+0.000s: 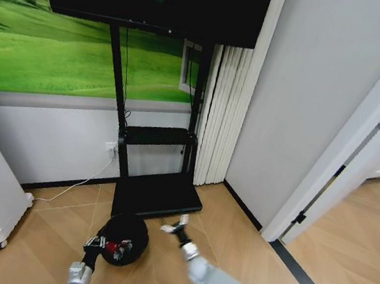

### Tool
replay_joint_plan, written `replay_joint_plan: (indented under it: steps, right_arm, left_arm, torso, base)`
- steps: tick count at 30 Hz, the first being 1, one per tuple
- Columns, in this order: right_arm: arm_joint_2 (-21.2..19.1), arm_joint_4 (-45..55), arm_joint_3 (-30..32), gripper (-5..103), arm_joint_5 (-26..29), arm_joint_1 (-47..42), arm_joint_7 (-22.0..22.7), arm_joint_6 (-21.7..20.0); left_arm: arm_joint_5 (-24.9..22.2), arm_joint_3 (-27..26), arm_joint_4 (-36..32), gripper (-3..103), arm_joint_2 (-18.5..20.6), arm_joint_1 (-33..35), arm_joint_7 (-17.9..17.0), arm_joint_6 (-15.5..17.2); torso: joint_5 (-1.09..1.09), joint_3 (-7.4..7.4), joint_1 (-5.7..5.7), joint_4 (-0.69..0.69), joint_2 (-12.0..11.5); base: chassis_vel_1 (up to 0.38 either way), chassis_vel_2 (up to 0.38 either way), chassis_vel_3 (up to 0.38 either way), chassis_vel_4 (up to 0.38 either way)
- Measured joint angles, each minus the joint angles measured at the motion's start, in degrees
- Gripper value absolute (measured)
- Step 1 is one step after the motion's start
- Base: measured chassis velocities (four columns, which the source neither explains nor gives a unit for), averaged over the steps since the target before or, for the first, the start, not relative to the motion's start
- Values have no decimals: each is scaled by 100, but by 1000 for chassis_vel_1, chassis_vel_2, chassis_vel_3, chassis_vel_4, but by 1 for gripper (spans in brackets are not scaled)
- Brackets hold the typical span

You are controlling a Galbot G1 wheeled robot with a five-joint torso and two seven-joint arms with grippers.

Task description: Pick up the trash bin and place the garbage on the floor into it.

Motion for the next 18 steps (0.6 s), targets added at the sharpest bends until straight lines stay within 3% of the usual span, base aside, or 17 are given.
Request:
replay_joint_plan:
  steps: [4, 18]
  right_arm:
    - [-451, 143, 473, 100, -382, -350, -133, 171]
    - [-737, 424, 1321, 100, -717, -1193, -281, 309]
  left_arm:
    - [60, -68, -99, 7, -12, 179, -5, 0]
    - [366, -241, -286, 7, -126, 620, -16, -68]
  torso:
    - [2, 0, 0, 1, 0]
    - [1, -1, -1, 3, 0]
  base:
    - [0, 0, 0, 0]
    - [0, 0, 0, 0]
